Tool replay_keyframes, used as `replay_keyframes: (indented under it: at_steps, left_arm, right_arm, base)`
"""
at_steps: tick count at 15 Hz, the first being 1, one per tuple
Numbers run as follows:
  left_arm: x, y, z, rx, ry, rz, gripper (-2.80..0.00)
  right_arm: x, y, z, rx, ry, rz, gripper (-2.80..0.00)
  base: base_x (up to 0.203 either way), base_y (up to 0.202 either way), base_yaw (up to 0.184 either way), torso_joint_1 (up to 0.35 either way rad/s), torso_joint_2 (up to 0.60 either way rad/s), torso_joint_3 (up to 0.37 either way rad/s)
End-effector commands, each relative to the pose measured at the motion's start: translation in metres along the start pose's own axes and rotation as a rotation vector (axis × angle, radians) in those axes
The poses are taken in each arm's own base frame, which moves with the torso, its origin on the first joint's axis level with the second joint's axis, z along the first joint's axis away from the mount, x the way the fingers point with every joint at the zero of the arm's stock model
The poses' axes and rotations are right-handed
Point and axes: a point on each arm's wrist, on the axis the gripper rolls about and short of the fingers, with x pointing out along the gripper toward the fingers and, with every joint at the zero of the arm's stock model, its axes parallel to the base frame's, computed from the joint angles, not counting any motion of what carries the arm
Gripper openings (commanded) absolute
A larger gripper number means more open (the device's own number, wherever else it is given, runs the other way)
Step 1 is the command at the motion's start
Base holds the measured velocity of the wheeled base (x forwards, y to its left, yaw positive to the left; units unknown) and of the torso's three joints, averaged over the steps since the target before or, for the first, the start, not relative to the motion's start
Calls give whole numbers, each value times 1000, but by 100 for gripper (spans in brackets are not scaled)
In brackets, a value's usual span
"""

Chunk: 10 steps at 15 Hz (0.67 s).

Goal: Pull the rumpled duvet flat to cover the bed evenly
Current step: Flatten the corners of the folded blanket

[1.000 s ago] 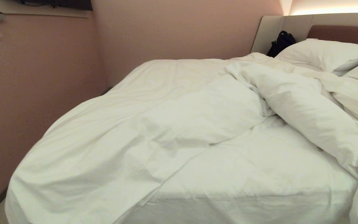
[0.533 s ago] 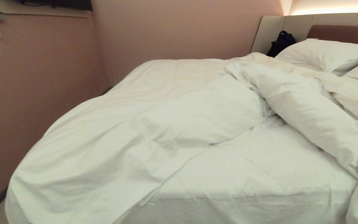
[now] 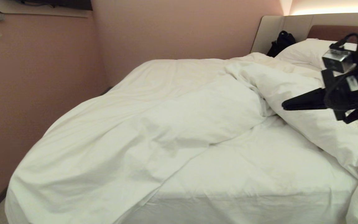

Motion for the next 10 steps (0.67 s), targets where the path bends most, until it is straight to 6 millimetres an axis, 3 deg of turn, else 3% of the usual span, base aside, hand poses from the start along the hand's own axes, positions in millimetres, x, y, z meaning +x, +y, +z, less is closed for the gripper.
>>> replay_keyframes:
  at_steps: [1,10]
  left_arm:
    - [0,0,0,0,-1,1,-280]
    - [0,0,0,0,-1,1,-280]
  right_arm:
    - [34,-17,27,-22,-418,-640,-280]
    - [88,-44,41,6,-447,-734,-280]
  base:
    - [0,0,0,0,0,0]
    - [0,0,0,0,0,0]
